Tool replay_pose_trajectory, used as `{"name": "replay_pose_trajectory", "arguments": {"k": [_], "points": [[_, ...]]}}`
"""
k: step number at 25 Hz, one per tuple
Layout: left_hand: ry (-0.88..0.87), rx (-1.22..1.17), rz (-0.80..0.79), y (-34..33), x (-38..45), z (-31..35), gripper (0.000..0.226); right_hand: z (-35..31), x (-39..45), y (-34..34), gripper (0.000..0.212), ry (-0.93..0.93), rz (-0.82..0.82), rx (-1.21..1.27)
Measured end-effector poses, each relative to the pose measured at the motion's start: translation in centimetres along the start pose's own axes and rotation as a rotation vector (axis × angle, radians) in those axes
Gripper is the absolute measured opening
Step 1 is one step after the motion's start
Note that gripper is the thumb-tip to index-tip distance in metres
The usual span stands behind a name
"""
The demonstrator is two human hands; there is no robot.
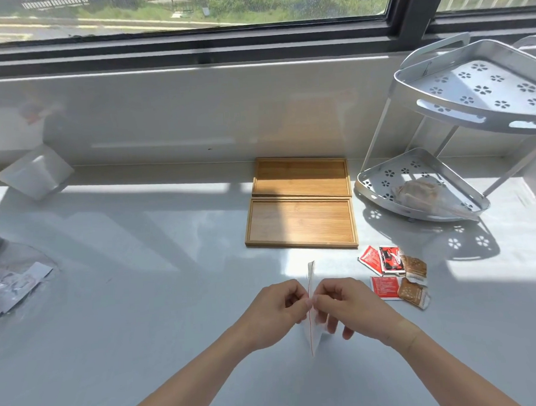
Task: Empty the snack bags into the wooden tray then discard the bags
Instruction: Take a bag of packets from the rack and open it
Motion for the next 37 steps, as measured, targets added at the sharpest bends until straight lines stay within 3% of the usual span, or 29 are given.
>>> {"name": "replay_pose_trajectory", "arguments": {"k": [4, 8, 12, 19, 22, 23, 25, 28, 33, 35, 37], "points": [[-0.018, 0.049, 0.017, 0.1, 0.2, 1.1, 0.019, -0.3, 0.2, 0.2, 0.027, 0.075, 0.033, -0.110], [-0.056, 0.323, 0.077, 0.2, 0.3, 1.9, 0.023, -0.5, 0.1, 0.8, 0.026, 0.148, 0.162, -0.350], [0.003, 0.456, 0.217, 3.3, 0.0, 1.6, 0.018, -0.3, -0.6, 4.1, 0.029, 0.068, 0.299, -0.535], [-0.026, 0.608, 0.198, 5.2, -0.1, 3.5, 0.018, -2.4, -2.2, 6.7, 0.028, 0.029, 0.325, -0.950], [0.030, 0.430, 0.176, 5.0, 0.7, 3.4, 0.022, -3.4, -2.3, 6.9, 0.014, 0.109, 0.454, -0.951], [0.062, 0.316, 0.179, 5.0, 1.0, 3.2, 0.024, -4.1, -2.7, 6.4, 0.009, 0.262, 0.582, -0.904], [0.096, 0.085, 0.194, 4.9, 1.6, 3.3, 0.022, -5.7, -3.1, 4.6, 0.022, 0.552, 0.734, -0.779], [0.089, -0.085, 0.206, 5.0, 2.1, 4.2, 0.024, -6.9, -0.8, 2.0, 0.028, 0.632, 0.651, -0.828], [0.036, -0.328, 0.355, 7.3, 2.1, 3.1, 0.025, -9.0, 1.6, 1.3, 0.009, 0.676, 0.656, -0.825], [0.158, -0.503, 0.492, 7.6, 3.0, -0.1, 0.022, -9.9, 2.0, 1.3, 0.009, 0.696, 0.638, -0.812], [0.373, -0.573, 0.493, 6.3, 4.1, -4.1, 0.021, -10.5, 2.5, 1.6, 0.012, 0.682, 0.586, -0.761]]}}
Point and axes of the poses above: each hand's wrist, its own x-axis towards the middle knuckle, its own y-axis out of the back of the hand, z = x × y, the point moved 5 cm from there along x, towards the middle knuckle
